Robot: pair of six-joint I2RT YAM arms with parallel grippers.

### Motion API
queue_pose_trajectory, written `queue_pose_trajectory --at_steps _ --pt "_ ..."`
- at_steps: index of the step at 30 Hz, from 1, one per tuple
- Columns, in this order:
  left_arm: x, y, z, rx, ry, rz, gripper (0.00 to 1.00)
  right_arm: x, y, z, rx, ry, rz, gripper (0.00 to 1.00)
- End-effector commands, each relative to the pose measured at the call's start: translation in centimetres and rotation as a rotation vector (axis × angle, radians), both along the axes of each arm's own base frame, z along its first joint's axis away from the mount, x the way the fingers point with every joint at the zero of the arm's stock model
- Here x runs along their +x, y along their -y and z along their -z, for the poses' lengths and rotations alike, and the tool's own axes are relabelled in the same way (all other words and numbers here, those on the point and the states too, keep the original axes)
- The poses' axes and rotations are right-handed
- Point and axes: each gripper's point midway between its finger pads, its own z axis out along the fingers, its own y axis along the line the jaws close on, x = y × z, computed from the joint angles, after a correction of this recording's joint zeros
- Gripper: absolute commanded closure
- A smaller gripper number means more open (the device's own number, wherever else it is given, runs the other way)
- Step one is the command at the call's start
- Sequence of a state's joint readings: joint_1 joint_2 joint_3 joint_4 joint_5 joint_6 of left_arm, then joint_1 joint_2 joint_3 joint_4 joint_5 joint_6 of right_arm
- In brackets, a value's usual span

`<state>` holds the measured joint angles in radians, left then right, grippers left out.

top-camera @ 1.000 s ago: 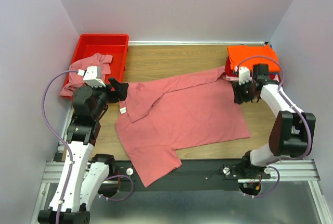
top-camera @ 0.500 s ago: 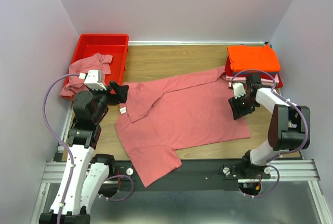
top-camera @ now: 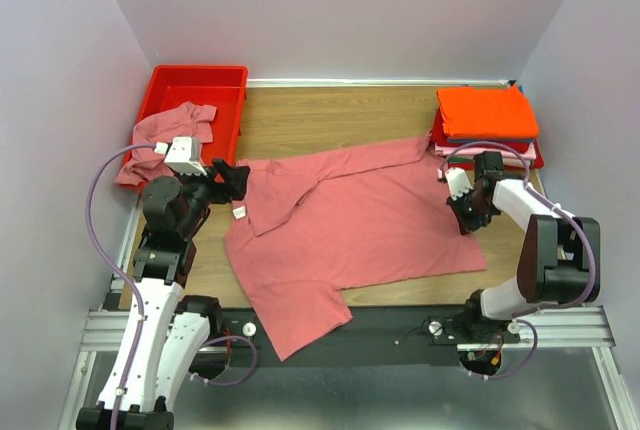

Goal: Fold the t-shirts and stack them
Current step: Fold the tshirt

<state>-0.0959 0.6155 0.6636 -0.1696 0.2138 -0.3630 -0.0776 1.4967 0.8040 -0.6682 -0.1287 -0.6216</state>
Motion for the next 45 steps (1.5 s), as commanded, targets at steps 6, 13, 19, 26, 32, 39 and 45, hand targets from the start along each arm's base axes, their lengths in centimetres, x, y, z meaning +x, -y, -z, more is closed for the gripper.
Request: queue_pose_trajectory --at_steps 6,13,19,26,32,39,45 --pt "-0.2 0.8 -0.5 -0.003 0.038 0.046 0.17 -6.6 -0.3 0.4 0.020 -0.212 -0.140 0.94" --pt "-0.2 1.0 -0.3 -0.004 0.037 0.060 0.17 -6.9 0.3 0.3 -0.010 -0.238 -0.162 0.93" --pt "0.1 1.4 0.4 -0.006 0.015 0.081 0.18 -6.7 0.7 0.2 -0.028 -0.244 -0.173 0.90" --pt "1.5 2.1 4.0 -0.003 -0.128 0.116 0.18 -5.7 0.6 -0.3 -0.029 -0.216 -0.162 0.88" --pt "2.6 0.7 8.5 -0.010 -0.317 0.002 0.21 -4.8 1.7 -0.3 -0.055 -0.191 -0.116 0.88" --pt "2.3 -0.1 14.8 -0.080 -0.579 -0.162 0.42 -3.5 3.8 -0.3 -0.079 -0.158 -0.044 0.89" --pt "0.7 -0.1 19.3 -0.091 -0.736 -0.335 0.37 -3.2 4.0 -0.2 -0.073 -0.140 -0.057 0.89"
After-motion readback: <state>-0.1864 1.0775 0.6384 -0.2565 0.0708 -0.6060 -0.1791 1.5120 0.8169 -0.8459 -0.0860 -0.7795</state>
